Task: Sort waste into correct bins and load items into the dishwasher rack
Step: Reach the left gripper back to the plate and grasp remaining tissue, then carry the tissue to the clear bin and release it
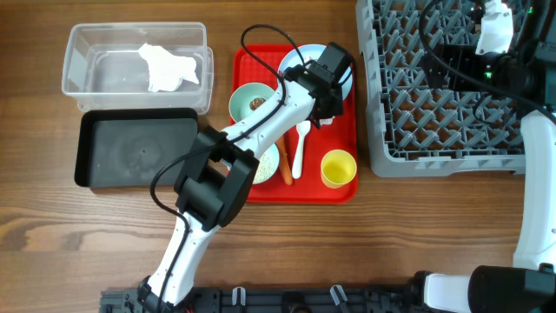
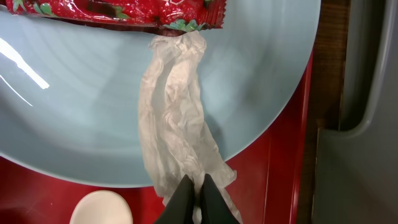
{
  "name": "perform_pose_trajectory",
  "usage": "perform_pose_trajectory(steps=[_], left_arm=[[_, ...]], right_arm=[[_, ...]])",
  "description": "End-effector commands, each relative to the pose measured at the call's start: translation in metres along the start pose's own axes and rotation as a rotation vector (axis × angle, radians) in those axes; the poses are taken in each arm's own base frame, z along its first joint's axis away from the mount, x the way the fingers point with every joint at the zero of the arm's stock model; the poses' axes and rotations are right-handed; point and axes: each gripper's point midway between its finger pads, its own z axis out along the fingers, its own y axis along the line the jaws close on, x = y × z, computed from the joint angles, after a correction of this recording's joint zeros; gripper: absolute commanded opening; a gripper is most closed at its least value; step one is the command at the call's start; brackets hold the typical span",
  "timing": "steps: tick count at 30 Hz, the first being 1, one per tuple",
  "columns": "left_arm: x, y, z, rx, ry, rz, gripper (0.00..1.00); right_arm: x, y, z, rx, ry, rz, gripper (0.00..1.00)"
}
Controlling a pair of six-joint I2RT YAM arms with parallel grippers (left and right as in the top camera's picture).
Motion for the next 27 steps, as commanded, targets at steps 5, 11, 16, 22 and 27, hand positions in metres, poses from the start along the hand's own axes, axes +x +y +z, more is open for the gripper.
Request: perform_pose_trajectory(steps=[5, 11, 16, 22, 27], left_arm=[[-0.021, -0.020, -0.064, 0.103, -0.062, 0.105, 0.04], [-0.058, -0.018, -0.145, 0.172, -0.206, 0.076, 0.04], [-0.097, 0.038, -0.176, 0.098, -0.298, 0.017, 0.04], [-0.136, 0.136, -0.186, -0.005, -0.337, -0.152, 0.04], [-0.157, 0.219, -0.195, -0.095, -0.374, -0.289, 0.04]], right_arm=[[0.002, -0.005, 0.006, 0.013, 0.017, 0.014, 0.98], [0.001, -0.005, 0.006, 0.014, 0.013, 0.013, 0.98], [0.000, -0.005, 0.006, 0.015, 0.007, 0.011, 0.98], [0.000, -0.005, 0.006, 0.015, 0.007, 0.011, 0.98], [-0.001, -0.005, 0.006, 0.014, 0.004, 0.020, 0.98]])
